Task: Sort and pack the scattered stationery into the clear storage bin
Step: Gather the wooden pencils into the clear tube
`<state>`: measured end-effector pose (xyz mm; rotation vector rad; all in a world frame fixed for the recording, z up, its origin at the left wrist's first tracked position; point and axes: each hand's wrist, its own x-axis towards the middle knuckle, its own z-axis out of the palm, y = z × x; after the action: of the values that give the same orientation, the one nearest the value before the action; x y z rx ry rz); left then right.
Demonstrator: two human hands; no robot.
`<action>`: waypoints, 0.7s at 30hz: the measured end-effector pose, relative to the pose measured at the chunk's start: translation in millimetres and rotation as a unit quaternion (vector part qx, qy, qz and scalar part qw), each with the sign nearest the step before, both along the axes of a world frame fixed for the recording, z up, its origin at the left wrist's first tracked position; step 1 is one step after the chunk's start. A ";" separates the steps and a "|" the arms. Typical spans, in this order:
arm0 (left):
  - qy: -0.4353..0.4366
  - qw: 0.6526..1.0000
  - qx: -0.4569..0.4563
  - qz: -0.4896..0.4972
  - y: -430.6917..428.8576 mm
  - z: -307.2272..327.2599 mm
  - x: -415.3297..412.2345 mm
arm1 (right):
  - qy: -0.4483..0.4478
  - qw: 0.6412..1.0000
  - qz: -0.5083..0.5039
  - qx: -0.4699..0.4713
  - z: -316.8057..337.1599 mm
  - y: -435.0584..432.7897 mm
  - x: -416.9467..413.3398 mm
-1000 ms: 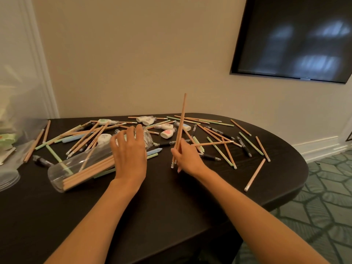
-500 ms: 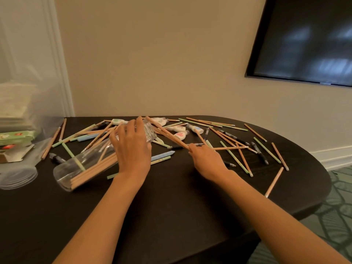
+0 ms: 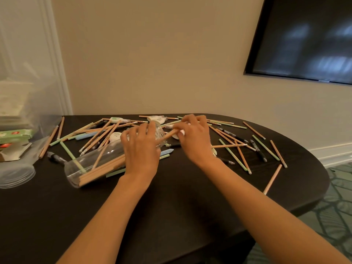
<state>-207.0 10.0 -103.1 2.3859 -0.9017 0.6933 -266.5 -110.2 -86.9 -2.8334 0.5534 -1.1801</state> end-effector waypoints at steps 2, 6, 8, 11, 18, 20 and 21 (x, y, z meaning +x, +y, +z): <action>-0.001 1.000 0.001 -0.002 0.5 -1.3 -1.1 | 0.000 0.997 0.057 0.056 3.0 10.3 4.9; -0.002 1.000 0.009 0.000 2.6 -1.4 -1.5 | 0.025 0.947 0.158 0.279 7.0 15.2 2.6; -0.003 1.000 0.013 0.003 2.2 -1.2 -2.0 | -0.006 0.895 0.187 0.404 9.5 16.5 -3.7; -0.002 1.000 0.027 0.007 -0.5 -3.0 -4.2 | 0.002 0.825 0.218 0.522 11.0 16.0 -12.9; -0.035 0.998 0.052 -0.027 -15.6 3.3 -32.6 | -0.101 0.833 0.019 0.544 17.7 -30.3 -56.2; -0.044 0.996 0.059 -0.042 -26.0 4.0 -46.1 | -0.043 0.885 -0.114 0.450 13.9 -55.1 -80.2; -0.047 0.996 0.061 -0.047 -31.0 3.9 -51.7 | 0.022 0.904 -0.176 0.388 12.3 -65.9 -93.7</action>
<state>-258.7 -21.0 -99.2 2.4147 -1.1193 0.7386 -360.2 -176.1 -74.6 -2.1157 1.2460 -0.6809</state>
